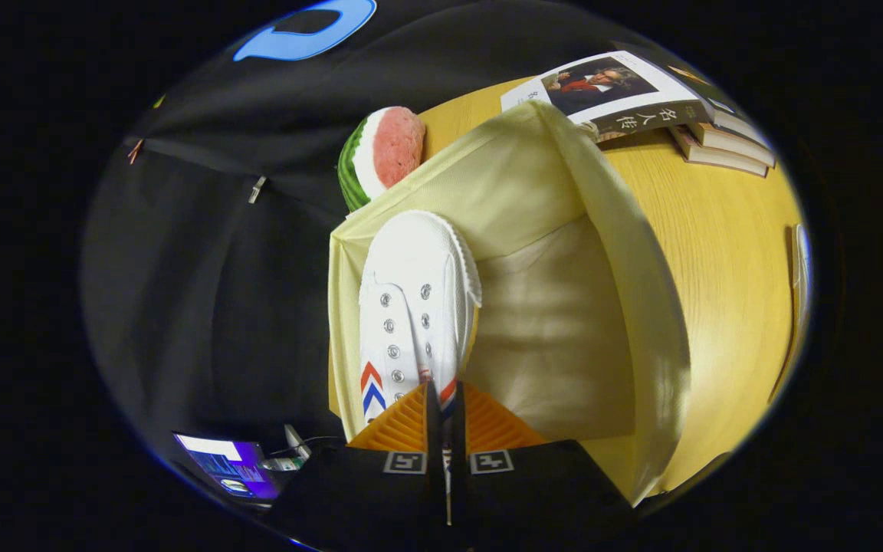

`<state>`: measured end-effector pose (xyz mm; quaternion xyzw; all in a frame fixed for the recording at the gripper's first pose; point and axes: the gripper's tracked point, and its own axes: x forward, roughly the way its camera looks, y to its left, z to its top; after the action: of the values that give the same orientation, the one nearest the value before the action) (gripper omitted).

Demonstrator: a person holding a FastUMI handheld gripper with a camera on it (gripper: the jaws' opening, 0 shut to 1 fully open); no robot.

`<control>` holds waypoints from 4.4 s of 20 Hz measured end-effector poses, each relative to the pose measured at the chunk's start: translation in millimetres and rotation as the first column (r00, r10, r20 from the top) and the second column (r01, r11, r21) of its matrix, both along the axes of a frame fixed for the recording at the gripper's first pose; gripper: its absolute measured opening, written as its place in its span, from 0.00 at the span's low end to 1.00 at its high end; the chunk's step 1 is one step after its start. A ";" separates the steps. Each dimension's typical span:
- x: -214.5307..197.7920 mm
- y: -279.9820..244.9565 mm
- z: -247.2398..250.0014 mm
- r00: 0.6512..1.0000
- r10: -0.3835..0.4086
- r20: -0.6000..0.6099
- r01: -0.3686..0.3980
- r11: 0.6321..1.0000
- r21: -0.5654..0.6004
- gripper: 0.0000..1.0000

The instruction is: Open the storage box then place both shoes into the box .Put the left shoe in first, then the right shoe, with the right side of both shoes facing outward in a uniform manner.

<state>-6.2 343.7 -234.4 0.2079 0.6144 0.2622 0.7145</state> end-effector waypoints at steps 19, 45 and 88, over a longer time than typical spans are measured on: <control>38.6 -326.2 81.4 0.767 0.057 0.639 0.241 0.898 -0.370 0.99; 47.9 -433.8 -105.2 0.951 -0.238 0.199 0.287 0.919 -0.270 0.64; 40.8 -131.7 134.8 0.931 -0.245 0.270 0.233 0.969 0.076 0.06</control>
<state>34.6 211.9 -99.6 0.2575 0.4727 0.2128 0.8154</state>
